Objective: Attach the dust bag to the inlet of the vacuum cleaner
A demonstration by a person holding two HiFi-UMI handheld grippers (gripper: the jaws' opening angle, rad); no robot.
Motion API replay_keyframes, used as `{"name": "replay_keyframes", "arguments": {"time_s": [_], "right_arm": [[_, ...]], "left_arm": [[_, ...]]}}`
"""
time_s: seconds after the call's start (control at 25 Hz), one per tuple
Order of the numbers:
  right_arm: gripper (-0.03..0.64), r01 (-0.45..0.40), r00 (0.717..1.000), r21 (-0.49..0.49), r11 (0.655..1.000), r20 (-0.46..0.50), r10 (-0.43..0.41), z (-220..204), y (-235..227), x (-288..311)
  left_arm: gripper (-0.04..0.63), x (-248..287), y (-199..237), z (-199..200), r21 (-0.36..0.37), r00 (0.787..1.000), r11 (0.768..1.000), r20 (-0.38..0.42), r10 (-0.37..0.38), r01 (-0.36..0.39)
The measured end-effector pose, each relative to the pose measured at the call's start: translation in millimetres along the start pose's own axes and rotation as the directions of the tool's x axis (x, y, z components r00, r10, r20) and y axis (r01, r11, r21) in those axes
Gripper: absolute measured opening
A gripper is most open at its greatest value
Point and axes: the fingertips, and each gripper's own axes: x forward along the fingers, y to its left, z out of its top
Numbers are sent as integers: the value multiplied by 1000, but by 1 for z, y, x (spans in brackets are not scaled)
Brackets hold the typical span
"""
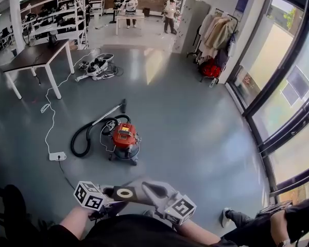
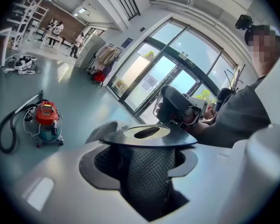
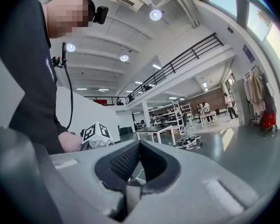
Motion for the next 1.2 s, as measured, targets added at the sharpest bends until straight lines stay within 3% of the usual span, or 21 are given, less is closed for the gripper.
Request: {"name": "replay_keyframes", "arguments": {"time_s": [0.32, 0.52, 0.8, 1.2], "right_arm": [[-6, -10, 1000, 22, 1000, -8, 11, -6, -21, -11], [-6, -47, 998, 55, 997, 42, 45, 1, -36, -22], [-6, -69, 997, 28, 997, -21, 69, -13, -60, -40], [-6, -76, 996, 20, 997, -48, 77, -9, -77, -42]], "left_arm": [[262, 13, 0, 2, -25, 999, 999, -4, 35, -35], [262, 28, -6, 8, -35, 997, 996, -10, 76, -76], [262, 50, -9, 19, -40, 992, 992, 15, 123, -123], [263, 59, -4, 36, -72, 992, 991, 60, 114, -109]]}}
